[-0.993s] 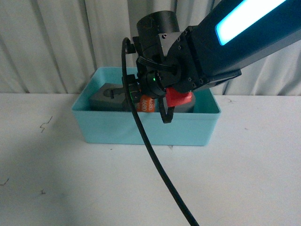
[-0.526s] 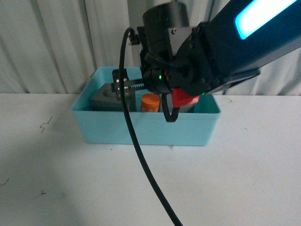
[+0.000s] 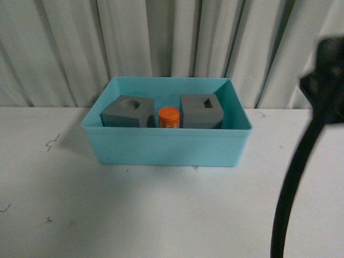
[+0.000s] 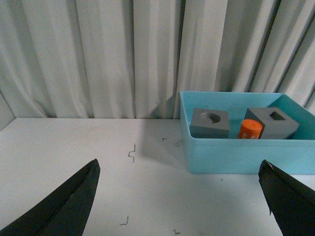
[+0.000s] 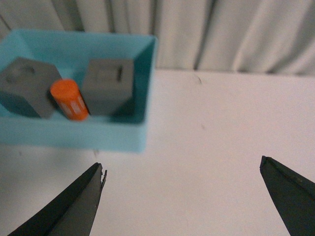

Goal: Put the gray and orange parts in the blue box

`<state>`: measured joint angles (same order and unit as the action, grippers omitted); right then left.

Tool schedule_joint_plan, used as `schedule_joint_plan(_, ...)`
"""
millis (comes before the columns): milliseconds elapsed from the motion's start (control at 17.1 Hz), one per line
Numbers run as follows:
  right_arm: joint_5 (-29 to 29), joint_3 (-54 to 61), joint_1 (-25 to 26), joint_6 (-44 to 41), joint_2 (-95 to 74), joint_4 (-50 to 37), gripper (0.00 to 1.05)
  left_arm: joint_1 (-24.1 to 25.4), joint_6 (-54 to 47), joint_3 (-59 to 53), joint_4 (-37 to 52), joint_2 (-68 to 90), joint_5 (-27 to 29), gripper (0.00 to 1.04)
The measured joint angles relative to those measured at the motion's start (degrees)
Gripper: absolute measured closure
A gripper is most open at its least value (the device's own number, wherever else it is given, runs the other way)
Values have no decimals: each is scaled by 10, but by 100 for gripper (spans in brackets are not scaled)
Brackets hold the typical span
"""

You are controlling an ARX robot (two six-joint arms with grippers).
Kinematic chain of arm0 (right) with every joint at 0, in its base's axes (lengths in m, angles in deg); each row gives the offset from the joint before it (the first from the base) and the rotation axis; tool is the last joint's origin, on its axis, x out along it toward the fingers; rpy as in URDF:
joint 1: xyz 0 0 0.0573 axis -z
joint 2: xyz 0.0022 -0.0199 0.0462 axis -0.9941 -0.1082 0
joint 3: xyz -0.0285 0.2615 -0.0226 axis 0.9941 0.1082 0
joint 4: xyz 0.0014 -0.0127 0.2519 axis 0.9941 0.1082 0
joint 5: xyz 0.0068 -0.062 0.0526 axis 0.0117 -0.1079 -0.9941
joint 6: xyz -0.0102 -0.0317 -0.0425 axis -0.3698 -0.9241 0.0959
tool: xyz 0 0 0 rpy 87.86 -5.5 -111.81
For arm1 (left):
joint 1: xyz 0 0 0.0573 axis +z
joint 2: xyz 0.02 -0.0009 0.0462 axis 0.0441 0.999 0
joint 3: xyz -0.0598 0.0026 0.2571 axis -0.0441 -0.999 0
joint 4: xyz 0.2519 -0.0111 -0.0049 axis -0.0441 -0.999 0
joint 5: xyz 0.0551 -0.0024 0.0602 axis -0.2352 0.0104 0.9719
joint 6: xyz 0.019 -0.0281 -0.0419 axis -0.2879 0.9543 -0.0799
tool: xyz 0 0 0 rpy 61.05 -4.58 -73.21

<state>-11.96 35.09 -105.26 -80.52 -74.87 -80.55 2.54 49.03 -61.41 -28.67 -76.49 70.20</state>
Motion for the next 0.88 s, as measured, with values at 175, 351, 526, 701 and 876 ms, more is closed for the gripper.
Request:
schedule_joint_plan(175,138,141,-135,160,266,236,6,0,0,0,0,0,0,7)
schedule_joint_plan(351,231,133,-323,339,218,258,7,0,0,0,0,0,0,7)
schedule_joint_plan(526,326,300,-266,105,402,-91,43,0,0,0,0,0,2,7)
schedule_joint_plan(701,216,309,-161,-8,534,4,72,0,0,0,0,0,0,7)
schedule_joint_plan(876,51,327,9,-39,659,94,103,0,0,0,0,0,0,7)
